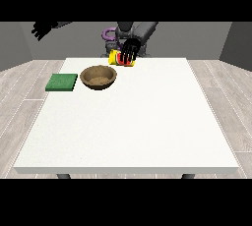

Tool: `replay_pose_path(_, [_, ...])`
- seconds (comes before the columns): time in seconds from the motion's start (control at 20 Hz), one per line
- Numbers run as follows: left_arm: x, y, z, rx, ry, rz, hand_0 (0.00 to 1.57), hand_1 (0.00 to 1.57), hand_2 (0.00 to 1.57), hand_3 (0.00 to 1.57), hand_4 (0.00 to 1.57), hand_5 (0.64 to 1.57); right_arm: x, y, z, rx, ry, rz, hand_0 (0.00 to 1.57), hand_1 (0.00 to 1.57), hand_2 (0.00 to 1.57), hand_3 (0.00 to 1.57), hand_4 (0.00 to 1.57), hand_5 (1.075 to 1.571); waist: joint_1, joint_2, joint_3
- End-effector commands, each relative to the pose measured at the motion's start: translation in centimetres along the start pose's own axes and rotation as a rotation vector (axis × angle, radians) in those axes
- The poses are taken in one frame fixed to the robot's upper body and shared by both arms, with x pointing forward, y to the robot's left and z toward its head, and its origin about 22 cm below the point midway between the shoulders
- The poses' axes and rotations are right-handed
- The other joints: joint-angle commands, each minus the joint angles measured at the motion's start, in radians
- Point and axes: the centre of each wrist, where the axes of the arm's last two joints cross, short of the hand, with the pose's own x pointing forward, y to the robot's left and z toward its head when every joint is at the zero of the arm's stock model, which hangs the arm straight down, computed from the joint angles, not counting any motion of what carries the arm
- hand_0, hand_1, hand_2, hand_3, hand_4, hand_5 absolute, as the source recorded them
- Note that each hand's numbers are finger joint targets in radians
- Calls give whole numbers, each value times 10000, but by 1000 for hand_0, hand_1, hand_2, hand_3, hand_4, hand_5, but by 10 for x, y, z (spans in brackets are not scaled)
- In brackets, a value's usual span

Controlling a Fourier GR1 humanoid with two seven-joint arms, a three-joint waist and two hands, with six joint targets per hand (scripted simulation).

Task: Pick the cup and pour the ball into the bowl, then pick the bowl and place it on the pad

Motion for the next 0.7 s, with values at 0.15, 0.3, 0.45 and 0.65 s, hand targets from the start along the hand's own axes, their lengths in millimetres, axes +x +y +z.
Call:
replay_pose_path(0.15, [42, 12, -11, 374, -400, -3694, 1456, 1456, 1571, 1571, 1260, 1557, -2, 0, -11, 3, 275, -40, 0, 0, 0, 177, 694, 1556, -11, -252, -11])
replay_pose_path(0.3, [60, 27, -18, 414, -609, -4921, 1453, 1453, 1571, 1571, 1090, 1569, -6, -11, -8, -202, 127, -10, 0, 0, 0, 293, 699, 1555, 53, -244, -9])
replay_pose_path(0.45, [77, 45, -27, 901, -699, -5992, 730, 730, 1571, 1569, 1012, 1570, 6, 16, -34, 171, -435, -74, 0, 0, 0, 300, 699, 1555, -167, 304, -18])
replay_pose_path(0.65, [79, 15, 10, -582, -942, -6729, 254, 254, 1235, 1557, 1077, 1570, -12, 28, -32, 519, 291, -207, 0, 0, 0, 324, 690, 1553, -640, -353, -23])
